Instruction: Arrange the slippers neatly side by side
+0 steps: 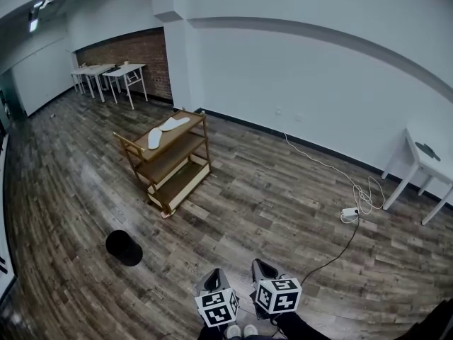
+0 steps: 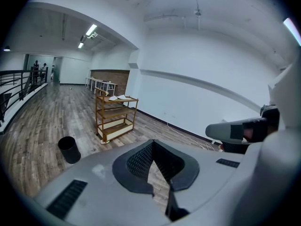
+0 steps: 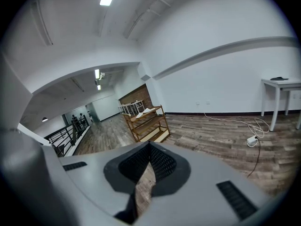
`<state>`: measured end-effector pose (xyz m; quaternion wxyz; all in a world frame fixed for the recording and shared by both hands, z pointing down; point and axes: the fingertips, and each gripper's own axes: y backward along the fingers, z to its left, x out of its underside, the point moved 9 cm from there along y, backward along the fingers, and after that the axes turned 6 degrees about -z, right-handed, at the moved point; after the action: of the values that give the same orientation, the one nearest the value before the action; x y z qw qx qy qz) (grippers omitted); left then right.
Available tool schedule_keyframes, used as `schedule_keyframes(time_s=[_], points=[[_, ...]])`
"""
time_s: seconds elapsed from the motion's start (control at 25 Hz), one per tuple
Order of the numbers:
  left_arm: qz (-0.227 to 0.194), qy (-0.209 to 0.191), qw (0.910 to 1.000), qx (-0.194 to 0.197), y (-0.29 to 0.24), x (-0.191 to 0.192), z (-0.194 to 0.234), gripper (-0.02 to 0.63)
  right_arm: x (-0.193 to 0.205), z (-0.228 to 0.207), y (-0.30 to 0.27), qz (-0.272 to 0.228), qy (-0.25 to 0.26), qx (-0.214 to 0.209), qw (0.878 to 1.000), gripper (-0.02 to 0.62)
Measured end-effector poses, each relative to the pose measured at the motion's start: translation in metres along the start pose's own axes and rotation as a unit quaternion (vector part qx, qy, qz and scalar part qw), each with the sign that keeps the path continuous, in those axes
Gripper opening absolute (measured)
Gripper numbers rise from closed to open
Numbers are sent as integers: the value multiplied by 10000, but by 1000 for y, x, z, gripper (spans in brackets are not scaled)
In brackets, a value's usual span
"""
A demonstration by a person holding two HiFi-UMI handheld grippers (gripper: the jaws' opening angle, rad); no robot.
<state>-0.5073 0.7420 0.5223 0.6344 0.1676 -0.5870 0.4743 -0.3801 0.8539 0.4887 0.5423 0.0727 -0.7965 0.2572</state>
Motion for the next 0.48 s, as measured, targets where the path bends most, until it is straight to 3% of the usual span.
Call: schedule_keyframes(time_s=[0.48], points=[[210, 55, 9997, 116, -21, 11, -1, 0, -1, -15, -8, -88, -54, 212, 9997, -3]])
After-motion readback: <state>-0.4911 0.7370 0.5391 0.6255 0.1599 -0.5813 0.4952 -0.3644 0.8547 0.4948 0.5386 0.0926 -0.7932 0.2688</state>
